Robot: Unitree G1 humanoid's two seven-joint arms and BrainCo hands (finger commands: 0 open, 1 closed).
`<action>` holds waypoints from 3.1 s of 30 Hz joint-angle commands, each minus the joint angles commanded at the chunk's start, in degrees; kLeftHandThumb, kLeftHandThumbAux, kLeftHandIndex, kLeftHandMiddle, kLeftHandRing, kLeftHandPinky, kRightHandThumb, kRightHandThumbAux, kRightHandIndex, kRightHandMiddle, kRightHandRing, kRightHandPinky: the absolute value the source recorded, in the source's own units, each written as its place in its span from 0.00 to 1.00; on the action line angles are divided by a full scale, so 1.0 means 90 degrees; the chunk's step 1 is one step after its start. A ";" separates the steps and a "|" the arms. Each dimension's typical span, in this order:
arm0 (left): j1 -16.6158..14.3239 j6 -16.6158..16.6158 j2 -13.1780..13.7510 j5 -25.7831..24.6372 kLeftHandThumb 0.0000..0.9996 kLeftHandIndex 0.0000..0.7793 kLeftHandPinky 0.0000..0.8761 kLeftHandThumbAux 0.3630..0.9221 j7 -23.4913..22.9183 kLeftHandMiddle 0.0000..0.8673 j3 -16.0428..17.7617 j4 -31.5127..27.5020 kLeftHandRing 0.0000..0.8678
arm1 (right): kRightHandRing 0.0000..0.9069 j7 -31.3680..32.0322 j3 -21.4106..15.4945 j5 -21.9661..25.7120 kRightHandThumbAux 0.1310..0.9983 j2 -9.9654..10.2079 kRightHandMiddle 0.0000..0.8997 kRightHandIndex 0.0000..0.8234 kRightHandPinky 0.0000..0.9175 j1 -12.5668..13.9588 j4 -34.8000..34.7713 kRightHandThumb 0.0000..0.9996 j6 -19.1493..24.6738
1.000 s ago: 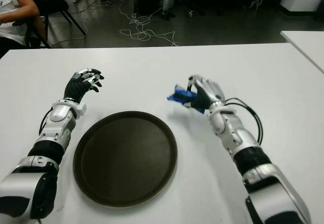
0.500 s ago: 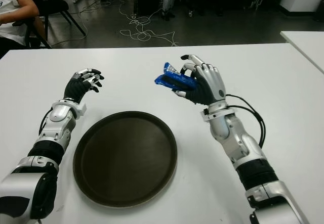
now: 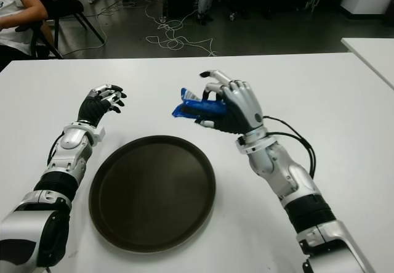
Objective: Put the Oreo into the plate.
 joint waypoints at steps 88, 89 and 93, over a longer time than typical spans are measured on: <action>-0.0003 0.0026 -0.0008 0.0127 0.83 0.54 0.65 0.55 -0.0003 0.54 -0.0073 -0.0048 0.59 | 0.08 0.2178 0.1230 0.0284 0.70 0.1378 0.18 0.50 0.01 0.0422 -0.0980 0.67 0.0162; -0.0003 -0.0004 -0.0007 0.0145 0.83 0.54 0.65 0.55 0.0011 0.54 -0.0077 -0.0038 0.59 | 0.07 0.2136 0.1221 0.0243 0.70 0.1387 0.18 0.50 0.01 0.0412 -0.0959 0.67 0.0178; -0.0013 -0.0052 -0.0008 0.0171 0.83 0.54 0.64 0.55 0.0022 0.54 -0.0074 -0.0007 0.59 | 0.06 0.2048 0.1211 0.0122 0.69 0.1391 0.17 0.50 0.01 0.0390 -0.0934 0.68 0.0230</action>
